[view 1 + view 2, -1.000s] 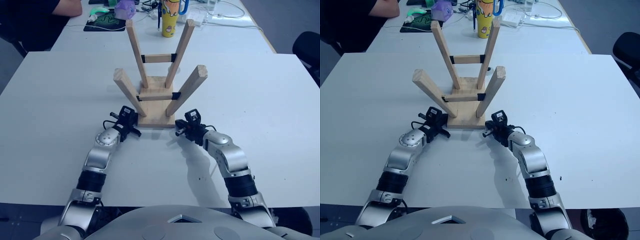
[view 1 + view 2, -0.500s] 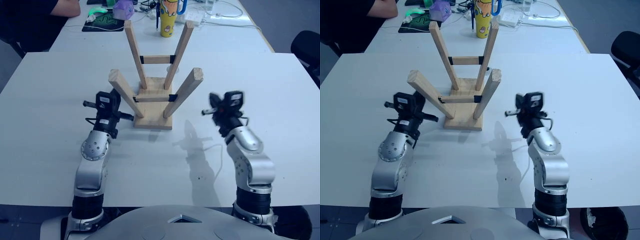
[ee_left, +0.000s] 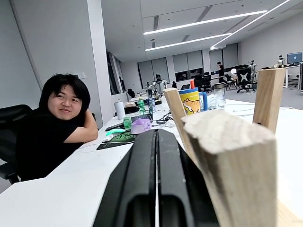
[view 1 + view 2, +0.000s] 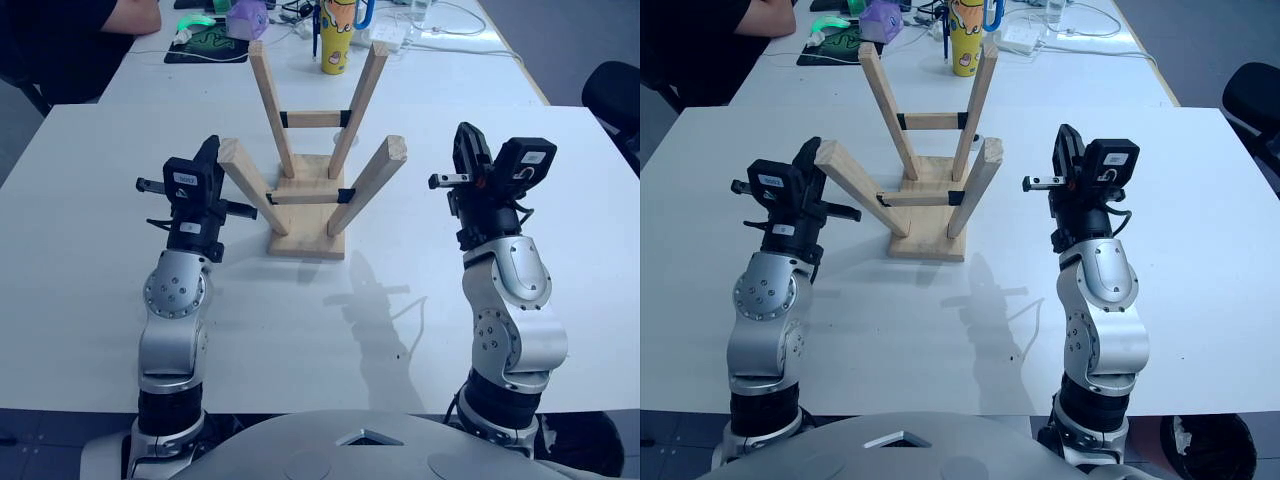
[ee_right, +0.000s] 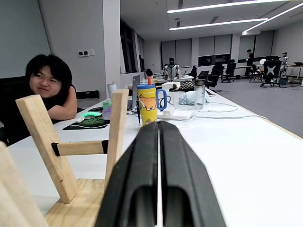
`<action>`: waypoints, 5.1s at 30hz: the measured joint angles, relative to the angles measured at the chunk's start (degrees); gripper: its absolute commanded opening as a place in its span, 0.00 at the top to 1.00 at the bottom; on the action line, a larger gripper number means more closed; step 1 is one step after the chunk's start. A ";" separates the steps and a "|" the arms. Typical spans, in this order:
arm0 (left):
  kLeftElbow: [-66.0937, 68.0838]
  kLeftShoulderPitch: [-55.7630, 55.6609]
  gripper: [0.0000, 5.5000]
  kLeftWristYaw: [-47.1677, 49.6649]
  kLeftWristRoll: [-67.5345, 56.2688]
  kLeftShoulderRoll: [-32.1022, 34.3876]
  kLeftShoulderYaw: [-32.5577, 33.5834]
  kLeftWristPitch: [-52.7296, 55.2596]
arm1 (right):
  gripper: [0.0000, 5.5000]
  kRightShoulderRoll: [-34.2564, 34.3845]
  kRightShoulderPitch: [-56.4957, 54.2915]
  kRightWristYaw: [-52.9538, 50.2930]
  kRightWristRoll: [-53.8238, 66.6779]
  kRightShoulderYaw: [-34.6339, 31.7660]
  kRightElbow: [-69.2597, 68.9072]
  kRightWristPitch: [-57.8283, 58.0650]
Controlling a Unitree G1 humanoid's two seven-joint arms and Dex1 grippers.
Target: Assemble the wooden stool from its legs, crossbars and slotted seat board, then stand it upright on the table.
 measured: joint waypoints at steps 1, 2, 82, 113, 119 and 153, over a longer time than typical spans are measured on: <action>0.00 0.00 1.00 0.06 0.02 -0.01 0.01 -0.06 | 1.00 0.02 0.00 -0.04 0.01 0.09 0.00 -0.20; 0.00 -0.03 1.00 0.16 0.06 -0.03 0.05 -0.16 | 1.00 0.02 0.00 -0.04 0.03 0.18 0.00 -0.44; 18.65 1.03 1.00 -15.75 -15.34 0.16 -9.28 18.04 | 1.00 -11.11 1.67 18.72 2.32 15.04 26.20 6.92; 22.07 -0.86 1.00 -15.65 -15.88 1.09 -8.64 17.11 | 1.00 -8.07 -21.08 7.37 36.02 4.63 13.69 8.14; 22.18 -0.88 1.00 -15.70 -16.05 1.08 -8.29 16.52 | 1.00 -7.34 -35.31 4.09 52.95 -9.66 16.22 5.21; 24.04 -1.73 1.00 -38.64 -13.00 22.37 -8.83 2.49 | 1.00 -15.82 -13.67 35.19 15.89 11.53 41.03 -13.43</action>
